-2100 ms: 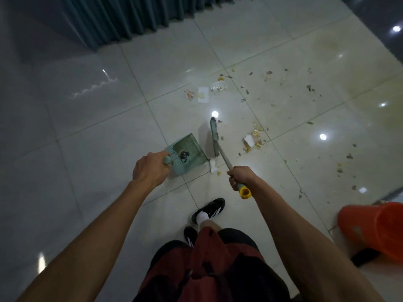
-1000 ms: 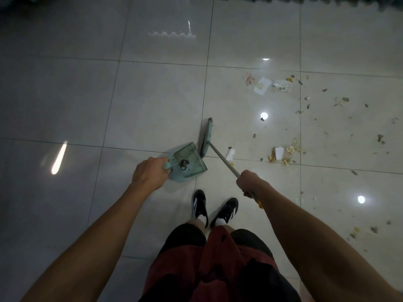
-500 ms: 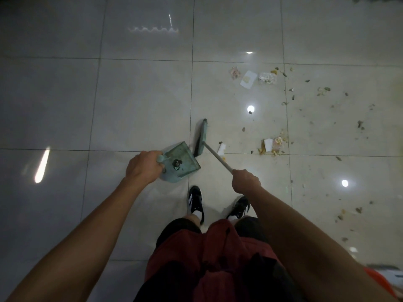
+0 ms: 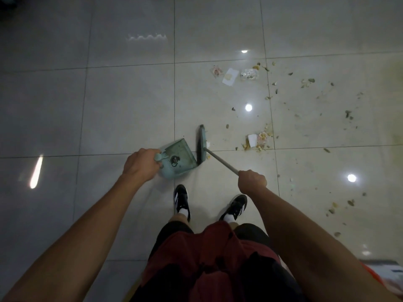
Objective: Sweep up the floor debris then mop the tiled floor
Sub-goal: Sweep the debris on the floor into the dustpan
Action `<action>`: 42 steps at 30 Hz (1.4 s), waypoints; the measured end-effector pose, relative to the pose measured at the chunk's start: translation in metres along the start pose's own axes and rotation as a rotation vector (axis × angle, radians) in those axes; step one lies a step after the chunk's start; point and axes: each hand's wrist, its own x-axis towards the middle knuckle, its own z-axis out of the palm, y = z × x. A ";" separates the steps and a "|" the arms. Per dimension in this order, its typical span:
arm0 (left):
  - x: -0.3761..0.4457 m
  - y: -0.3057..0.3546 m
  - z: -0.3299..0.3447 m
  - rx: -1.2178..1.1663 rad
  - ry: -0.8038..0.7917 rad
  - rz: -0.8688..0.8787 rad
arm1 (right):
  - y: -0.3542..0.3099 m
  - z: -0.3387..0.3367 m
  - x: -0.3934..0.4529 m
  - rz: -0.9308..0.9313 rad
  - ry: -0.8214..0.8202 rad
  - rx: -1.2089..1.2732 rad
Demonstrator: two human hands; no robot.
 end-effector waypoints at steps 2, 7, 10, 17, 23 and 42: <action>-0.005 0.023 0.004 -0.003 0.004 0.016 | 0.026 0.005 -0.003 0.015 -0.002 -0.001; -0.013 0.082 0.012 0.007 0.018 0.050 | 0.090 0.014 -0.013 0.071 0.001 0.021; -0.013 0.113 0.017 0.020 0.014 0.101 | 0.121 0.018 -0.020 0.114 -0.001 0.026; -0.002 0.167 0.024 0.047 0.035 0.194 | 0.171 0.028 -0.034 0.220 0.032 0.065; 0.001 0.175 0.023 0.069 0.029 0.200 | 0.163 0.012 -0.033 0.224 0.062 0.130; 0.026 -0.070 -0.024 -0.094 0.099 -0.108 | -0.070 -0.073 0.050 -0.065 0.047 0.139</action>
